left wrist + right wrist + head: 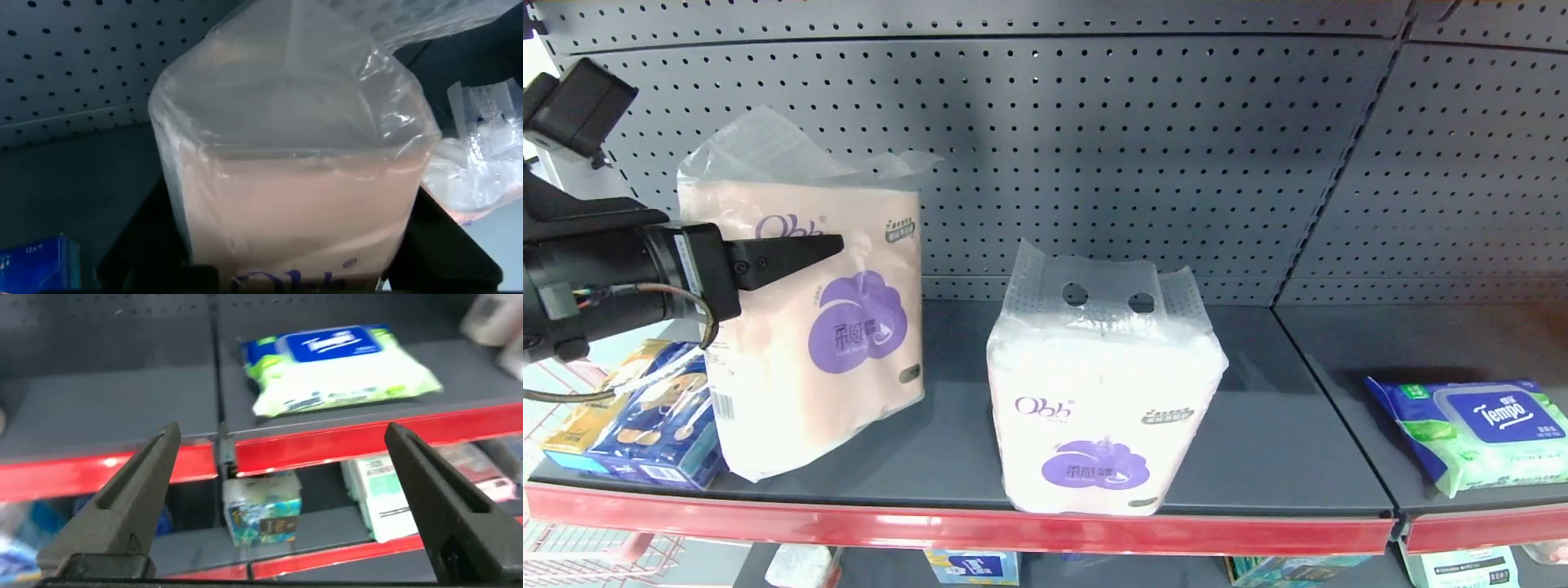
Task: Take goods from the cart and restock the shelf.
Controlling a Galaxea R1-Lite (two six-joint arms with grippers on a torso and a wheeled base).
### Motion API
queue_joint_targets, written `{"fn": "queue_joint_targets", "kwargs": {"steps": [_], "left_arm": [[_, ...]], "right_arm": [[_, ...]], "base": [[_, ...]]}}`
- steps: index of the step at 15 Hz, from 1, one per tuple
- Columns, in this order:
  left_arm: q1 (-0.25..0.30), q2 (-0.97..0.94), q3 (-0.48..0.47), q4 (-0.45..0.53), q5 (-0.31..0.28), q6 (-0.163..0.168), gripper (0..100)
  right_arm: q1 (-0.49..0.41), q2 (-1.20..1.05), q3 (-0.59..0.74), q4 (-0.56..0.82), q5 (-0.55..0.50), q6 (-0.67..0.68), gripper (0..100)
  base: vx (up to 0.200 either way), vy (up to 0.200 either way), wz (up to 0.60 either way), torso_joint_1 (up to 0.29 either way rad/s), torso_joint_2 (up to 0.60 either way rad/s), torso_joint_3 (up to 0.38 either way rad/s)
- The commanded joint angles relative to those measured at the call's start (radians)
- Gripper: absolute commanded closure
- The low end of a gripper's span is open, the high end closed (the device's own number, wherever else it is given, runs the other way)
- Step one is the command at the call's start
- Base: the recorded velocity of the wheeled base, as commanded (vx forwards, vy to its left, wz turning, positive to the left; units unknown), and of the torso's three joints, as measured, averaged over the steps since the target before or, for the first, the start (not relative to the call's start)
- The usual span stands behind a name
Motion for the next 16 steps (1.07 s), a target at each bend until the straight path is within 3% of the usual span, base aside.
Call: {"fn": "queue_joint_targets", "kwargs": {"steps": [1,7,8,9,16], "left_arm": [[0.000,0.027,-0.008,-0.015,-0.007,0.001,100],[-0.003,0.140,-0.010,-0.193,-0.139,0.005,100],[-0.003,0.173,-0.011,-0.248,-0.232,0.005,100],[-0.003,0.174,-0.011,-0.251,-0.237,0.005,100],[0.029,0.367,-0.024,-0.581,-0.633,0.005,100]], "right_arm": [[0.000,-0.011,0.003,-0.001,-0.040,0.003,0],[0.000,-0.011,0.009,-0.015,-0.054,0.013,0],[0.000,-0.011,0.009,-0.015,-0.054,0.018,0],[0.000,-0.011,0.008,-0.015,-0.054,0.018,0],[0.000,-0.011,0.009,-0.015,-0.063,0.013,0]], "base": [[0.000,0.000,0.00,0.000,0.00,0.000],[0.000,0.000,0.00,0.000,0.00,0.000],[0.000,0.000,0.00,0.000,0.00,0.000],[0.000,0.000,0.00,0.000,0.00,0.000],[0.000,0.000,0.00,0.000,0.00,0.000]]}}
